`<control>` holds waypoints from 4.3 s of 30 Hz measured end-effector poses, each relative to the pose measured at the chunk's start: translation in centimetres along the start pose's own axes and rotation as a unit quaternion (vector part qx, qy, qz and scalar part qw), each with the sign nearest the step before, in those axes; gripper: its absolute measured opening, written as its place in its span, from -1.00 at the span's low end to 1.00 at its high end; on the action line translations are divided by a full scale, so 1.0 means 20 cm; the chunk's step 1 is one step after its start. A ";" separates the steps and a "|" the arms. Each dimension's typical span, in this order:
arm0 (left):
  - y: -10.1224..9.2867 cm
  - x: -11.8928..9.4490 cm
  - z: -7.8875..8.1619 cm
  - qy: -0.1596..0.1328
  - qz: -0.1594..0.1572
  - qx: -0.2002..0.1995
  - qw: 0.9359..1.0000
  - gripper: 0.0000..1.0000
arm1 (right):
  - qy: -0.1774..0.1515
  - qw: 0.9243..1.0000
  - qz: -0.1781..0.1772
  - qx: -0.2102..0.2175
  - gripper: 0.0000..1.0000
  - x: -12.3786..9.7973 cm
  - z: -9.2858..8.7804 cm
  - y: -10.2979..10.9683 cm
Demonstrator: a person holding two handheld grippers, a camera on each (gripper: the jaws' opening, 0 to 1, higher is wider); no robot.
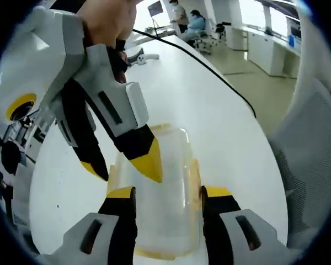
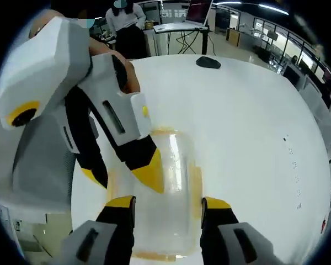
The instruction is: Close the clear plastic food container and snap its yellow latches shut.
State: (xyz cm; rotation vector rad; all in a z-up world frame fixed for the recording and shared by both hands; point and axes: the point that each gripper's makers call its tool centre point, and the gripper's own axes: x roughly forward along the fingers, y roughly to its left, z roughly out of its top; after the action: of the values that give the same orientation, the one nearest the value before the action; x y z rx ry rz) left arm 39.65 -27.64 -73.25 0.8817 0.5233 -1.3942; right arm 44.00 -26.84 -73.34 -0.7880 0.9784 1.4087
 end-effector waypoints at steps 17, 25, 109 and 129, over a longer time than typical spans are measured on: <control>-0.01 0.00 -0.01 0.011 -0.001 0.021 1.000 -0.11 | 0.089 0.991 0.100 0.015 -0.06 0.06 -0.02 0.03; -0.01 0.01 -0.01 0.003 0.000 0.027 1.000 -0.12 | 0.079 0.988 0.131 0.021 -0.10 0.07 -0.01 0.04; 0.02 -0.18 -0.23 0.078 -0.111 -0.046 0.990 0.91 | 0.008 0.999 -0.032 0.017 0.98 -0.03 -0.17 0.27; 0.00 -0.04 -0.28 0.133 -0.122 -0.012 0.983 0.56 | 0.087 0.996 -0.031 -0.013 0.59 0.07 -0.27 0.22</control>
State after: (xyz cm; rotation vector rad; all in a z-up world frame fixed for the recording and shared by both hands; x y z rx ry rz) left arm 40.61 -22.74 -75.93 1.0160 0.8749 -1.4948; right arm 39.10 -30.99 -76.35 -0.9641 1.0622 1.3183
